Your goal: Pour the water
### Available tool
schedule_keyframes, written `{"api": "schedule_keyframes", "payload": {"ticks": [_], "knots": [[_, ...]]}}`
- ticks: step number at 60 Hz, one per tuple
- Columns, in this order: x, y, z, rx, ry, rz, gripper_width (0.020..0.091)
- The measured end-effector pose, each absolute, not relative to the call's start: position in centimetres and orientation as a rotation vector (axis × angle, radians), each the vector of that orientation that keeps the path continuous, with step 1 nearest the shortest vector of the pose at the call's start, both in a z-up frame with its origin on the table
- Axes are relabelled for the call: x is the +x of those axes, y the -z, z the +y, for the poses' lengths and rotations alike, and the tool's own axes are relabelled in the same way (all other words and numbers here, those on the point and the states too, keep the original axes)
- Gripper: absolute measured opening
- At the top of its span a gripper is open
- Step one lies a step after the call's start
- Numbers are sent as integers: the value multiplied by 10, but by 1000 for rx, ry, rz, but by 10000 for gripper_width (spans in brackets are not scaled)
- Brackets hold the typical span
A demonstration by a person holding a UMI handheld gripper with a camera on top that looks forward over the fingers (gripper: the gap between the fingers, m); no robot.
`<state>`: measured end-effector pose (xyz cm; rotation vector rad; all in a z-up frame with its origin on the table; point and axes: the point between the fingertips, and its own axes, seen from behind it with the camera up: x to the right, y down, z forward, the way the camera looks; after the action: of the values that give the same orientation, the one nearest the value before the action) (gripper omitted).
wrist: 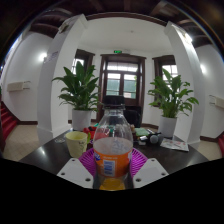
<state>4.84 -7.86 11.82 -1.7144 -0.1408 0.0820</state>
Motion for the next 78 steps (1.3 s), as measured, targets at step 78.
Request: {"api": "schedule_keyframes", "payload": {"ticks": [78], "knots": [[-22,-149,112,-806,1458,-1715,397]]}}
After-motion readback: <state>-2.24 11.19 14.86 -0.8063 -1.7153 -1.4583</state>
